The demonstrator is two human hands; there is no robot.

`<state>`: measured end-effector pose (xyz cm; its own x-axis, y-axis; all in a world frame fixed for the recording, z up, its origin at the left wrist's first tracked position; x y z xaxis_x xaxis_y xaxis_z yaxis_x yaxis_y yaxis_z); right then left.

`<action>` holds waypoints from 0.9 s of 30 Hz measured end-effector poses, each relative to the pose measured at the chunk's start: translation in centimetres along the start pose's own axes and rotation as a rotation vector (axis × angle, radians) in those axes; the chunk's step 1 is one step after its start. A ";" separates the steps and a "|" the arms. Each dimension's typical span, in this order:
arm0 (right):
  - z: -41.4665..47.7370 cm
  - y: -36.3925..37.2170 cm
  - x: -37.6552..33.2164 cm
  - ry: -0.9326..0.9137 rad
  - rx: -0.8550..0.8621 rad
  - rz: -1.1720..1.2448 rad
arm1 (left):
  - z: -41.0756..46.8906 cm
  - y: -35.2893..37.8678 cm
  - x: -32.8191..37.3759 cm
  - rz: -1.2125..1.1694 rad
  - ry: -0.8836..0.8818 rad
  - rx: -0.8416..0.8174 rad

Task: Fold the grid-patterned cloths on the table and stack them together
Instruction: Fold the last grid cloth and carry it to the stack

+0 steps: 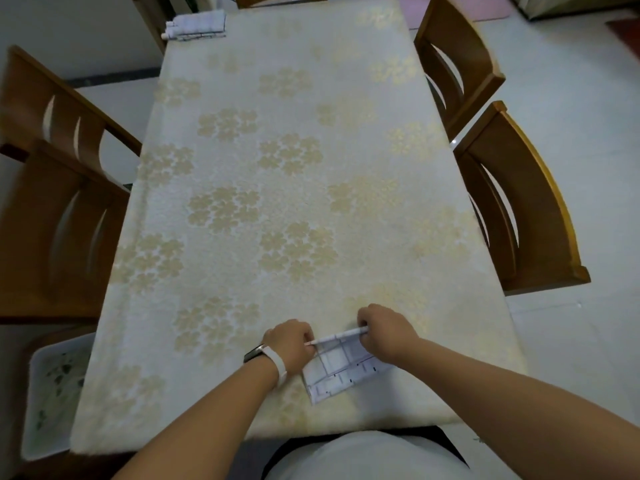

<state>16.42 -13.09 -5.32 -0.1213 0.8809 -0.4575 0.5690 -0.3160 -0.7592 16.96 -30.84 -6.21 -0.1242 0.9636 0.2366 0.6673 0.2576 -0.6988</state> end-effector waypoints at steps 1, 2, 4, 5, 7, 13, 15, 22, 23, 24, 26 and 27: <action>-0.5 0.0 0.8 0.078 0.018 0.127 | -0.5 -0.1 -0.4 -0.091 -0.013 0.004; -1.0 0.0 1.5 0.139 0.045 0.250 | -0.9 -0.1 -0.9 -0.223 -0.029 0.005; -2.1 0.0 2.6 0.233 0.109 0.488 | -1.9 0.0 -2.1 -0.534 -0.080 -0.006; -2.7 0.1 3.1 0.277 0.133 0.598 | -2.4 0.0 -2.6 -0.661 -0.111 -0.004; -3.8 0.7 3.6 0.351 0.168 0.796 | -2.8 0.4 -3.8 -0.894 -0.164 0.004; -6.2 1.8 2.8 0.550 0.314 1.271 | -3.8 1.4 -2.9 -1.173 -0.179 -0.151; -7.2 2.0 2.5 0.594 0.343 1.350 | -3.6 1.5 -2.8 -1.208 -0.181 -0.159; -11.9 1.9 1.4 0.524 0.437 1.499 | -3.7 -0.1 1.0 -1.320 -0.104 -0.209; -12.7 1.5 1.4 0.508 0.481 1.515 | -4.2 -0.4 2.0 -1.311 -0.078 -0.222; -13.4 0.9 1.6 0.493 0.521 1.519 | -4.8 -0.6 2.9 -1.300 -0.055 -0.237; -14.8 -0.1 2.3 0.474 0.589 1.505 | -5.8 -0.6 4.6 -1.276 -0.016 -0.250; -15.4 -0.6 2.6 0.468 0.613 1.502 | -6.3 -0.7 5.5 -1.268 -0.004 -0.246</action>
<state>28.29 -5.16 1.08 0.4933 -0.3185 -0.8095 -0.4419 -0.8933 0.0822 20.48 -26.13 -0.14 -0.7688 0.0581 0.6369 0.1997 0.9679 0.1528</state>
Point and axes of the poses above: each hand's wrist, its own z-axis towards the middle knuckle, its own y-axis out of the palm, x = y × z, the point moved 8 cm from there along z, towards the middle knuckle, and after that the axes turned 8 degrees about -y, right-handed, at the moved point
